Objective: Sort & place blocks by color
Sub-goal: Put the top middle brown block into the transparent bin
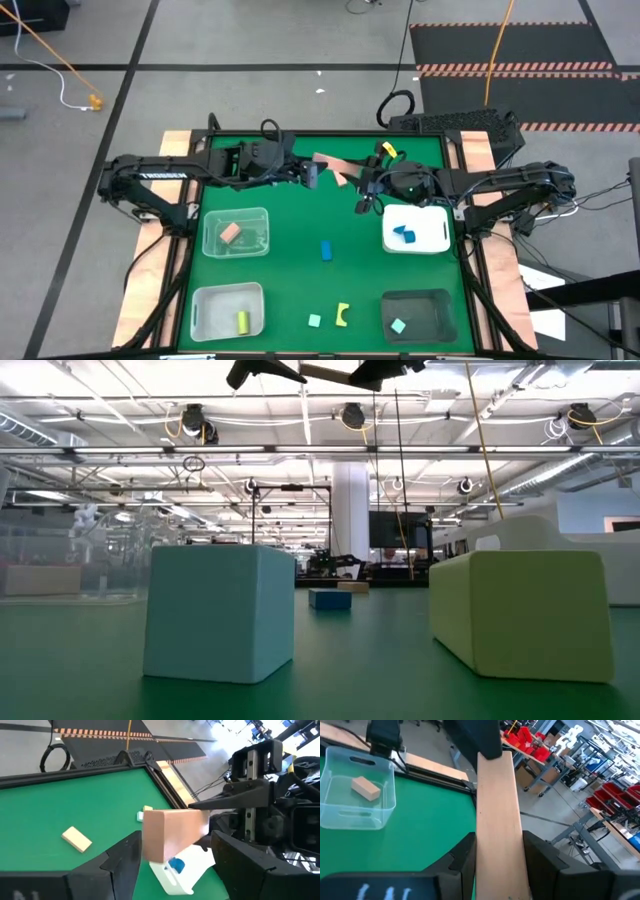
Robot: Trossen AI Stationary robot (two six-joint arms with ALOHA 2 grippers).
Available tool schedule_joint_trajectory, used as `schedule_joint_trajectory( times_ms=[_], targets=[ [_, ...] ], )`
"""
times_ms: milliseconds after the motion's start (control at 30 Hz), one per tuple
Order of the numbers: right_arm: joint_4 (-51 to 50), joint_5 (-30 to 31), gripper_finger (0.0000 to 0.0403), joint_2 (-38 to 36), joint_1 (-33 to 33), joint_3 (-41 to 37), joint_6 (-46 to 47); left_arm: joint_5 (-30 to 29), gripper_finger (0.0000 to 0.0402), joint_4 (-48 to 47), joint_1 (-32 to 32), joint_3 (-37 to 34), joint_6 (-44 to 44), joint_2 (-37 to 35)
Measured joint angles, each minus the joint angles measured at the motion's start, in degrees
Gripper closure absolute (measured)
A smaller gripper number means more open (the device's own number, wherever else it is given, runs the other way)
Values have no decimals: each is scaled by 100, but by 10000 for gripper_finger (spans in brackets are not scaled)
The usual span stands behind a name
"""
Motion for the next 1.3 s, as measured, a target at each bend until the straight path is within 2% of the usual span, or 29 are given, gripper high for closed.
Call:
schedule_joint_trajectory(
  times_ms=[200,533,833,1067,1167,1300],
  targets=[
    [319,-478,286,0,5,0,47,115,221,235,-29,-1,123,11],
    [274,-409,282,15,0,-2,-9,261,340,358,-29,3,207,17],
    [127,-354,226,-11,0,-2,56,216,341,208,-17,0,378,19],
    [-258,379,161,-26,0,-2,209,198,341,-84,123,-2,400,19],
    [-677,633,149,-24,0,-2,673,111,341,-652,253,-2,393,-30],
    [-1124,656,145,-24,-77,-80,1591,121,341,-1855,380,-6,96,-221]
  ],
)
